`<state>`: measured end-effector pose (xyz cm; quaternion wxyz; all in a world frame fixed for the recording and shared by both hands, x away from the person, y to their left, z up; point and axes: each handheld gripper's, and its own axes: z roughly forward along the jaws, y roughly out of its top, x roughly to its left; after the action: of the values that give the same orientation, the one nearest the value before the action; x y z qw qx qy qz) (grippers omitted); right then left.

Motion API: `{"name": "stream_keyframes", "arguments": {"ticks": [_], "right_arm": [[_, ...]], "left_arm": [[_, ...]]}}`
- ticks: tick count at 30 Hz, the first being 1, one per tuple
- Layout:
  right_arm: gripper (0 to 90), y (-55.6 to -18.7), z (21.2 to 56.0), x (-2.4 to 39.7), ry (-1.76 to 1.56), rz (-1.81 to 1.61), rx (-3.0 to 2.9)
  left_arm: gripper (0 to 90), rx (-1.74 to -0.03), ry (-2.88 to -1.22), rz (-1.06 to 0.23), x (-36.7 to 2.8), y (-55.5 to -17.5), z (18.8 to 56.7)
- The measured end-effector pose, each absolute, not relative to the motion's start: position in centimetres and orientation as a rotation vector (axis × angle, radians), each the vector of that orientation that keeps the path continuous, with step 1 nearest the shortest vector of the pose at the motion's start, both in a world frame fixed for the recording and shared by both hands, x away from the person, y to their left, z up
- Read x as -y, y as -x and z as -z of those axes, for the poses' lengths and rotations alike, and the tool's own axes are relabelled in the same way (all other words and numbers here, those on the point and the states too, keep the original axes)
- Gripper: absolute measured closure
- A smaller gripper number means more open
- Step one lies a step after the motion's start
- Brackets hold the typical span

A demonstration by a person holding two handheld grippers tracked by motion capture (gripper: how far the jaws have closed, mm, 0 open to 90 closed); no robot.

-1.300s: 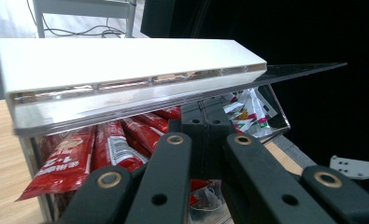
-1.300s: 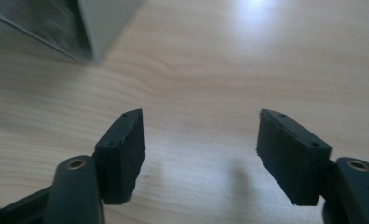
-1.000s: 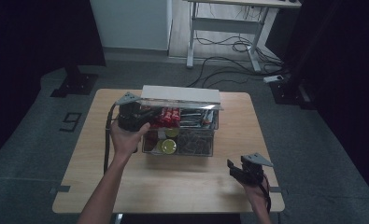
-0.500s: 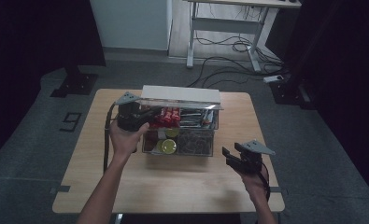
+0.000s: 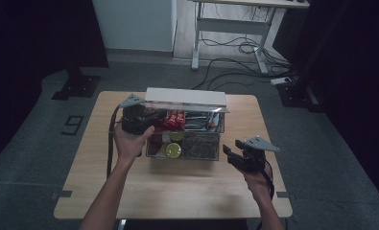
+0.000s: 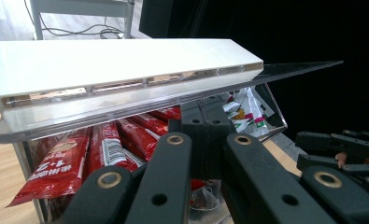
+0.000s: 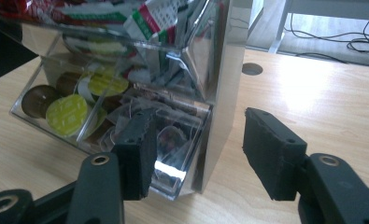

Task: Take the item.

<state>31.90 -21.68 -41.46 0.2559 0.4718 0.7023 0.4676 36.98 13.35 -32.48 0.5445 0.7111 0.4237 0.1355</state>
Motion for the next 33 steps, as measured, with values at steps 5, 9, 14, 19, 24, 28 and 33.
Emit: {"name": "stream_keyframes", "arguments": {"ticks": [5,9,14,19,24,28,33], "right_arm": [[45.7,-32.5,40.8,21.6,-1.286,-1.290,-1.893],[46.8,-32.7,40.3,21.3,-1.276,-1.296,-1.889],[48.1,-32.8,39.8,21.1,-1.262,-1.300,-1.890],[49.7,-33.0,39.0,20.6,-1.239,-1.309,-1.894],[50.1,-33.3,38.5,20.1,-1.220,-1.302,-1.904],[50.4,-33.6,38.2,19.7,-1.214,-1.299,-1.909],[50.7,-33.9,38.1,19.1,-1.200,-1.287,-1.916]], "left_arm": [[90.0,-1.005,-1.688,-0.321,-13.3,-37.0,32.5],[90.0,-1.004,-1.688,-0.321,-13.3,-37.0,32.5],[90.0,-1.005,-1.686,-0.319,-13.3,-37.0,32.5],[90.0,-1.005,-1.684,-0.320,-13.3,-37.0,32.5],[90.0,-1.005,-1.685,-0.319,-13.3,-37.0,32.5],[90.0,-1.004,-1.686,-0.319,-13.3,-37.0,32.5],[90.0,-1.005,-1.683,-0.318,-13.3,-37.0,32.5]]}}
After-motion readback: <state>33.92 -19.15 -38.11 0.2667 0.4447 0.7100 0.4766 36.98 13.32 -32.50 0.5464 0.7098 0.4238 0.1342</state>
